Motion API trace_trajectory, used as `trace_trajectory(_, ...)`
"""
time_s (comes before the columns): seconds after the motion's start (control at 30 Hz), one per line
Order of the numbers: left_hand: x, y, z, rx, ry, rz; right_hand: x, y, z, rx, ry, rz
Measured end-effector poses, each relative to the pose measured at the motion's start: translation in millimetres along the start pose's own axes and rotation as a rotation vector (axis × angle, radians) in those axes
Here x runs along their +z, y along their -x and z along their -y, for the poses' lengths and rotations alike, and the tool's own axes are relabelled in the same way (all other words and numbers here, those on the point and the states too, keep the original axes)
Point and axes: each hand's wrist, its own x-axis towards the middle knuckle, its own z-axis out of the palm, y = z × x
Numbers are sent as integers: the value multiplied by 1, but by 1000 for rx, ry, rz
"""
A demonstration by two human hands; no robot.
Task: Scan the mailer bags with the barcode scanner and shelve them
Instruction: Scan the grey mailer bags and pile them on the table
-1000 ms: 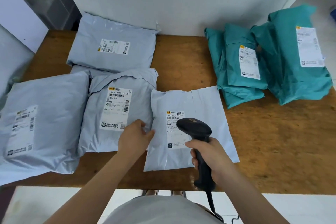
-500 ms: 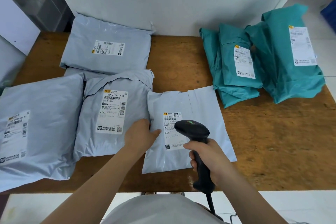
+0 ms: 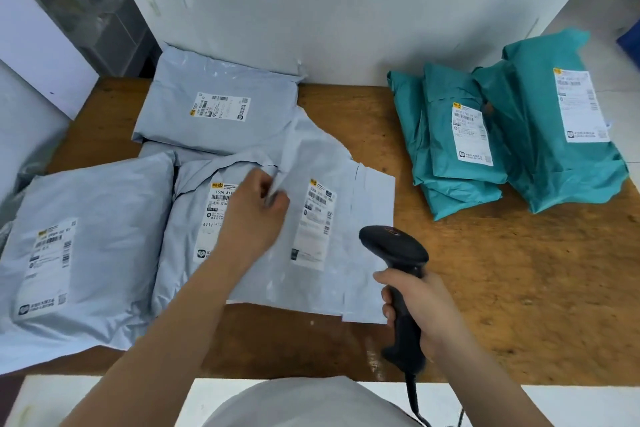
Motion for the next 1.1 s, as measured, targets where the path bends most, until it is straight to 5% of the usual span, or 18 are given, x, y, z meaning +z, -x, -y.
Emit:
trace_trajectory(0.1,-60,-21,9,-56,-74,-152,0,1,4,-17,28,15)
trace_trajectory(0.3,-112,-43,71,-394,-671,-196,15,-3,10,-8,42,29)
trace_trajectory(0.43,-66,-34,77,-150,-638,-193,23,-6,17,22,62,35)
trace_trajectory(0.53,-14,-18,96,34,-728,140,27,-10,22,26,85,37)
trace_trajectory(0.6,3,-12,109,29,-786,221,29,-13,25,21,99,41)
trace_trajectory(0.8,-13,-35,106,-138,-628,191,32,-24,40,32,66,50)
trace_trajectory(0.97,-41,-110,84,-88,-347,-158,39,-38,66,23,76,63)
trace_trajectory(1.1,-63,-198,82,-345,-57,-260,46,-55,90,-15,96,55)
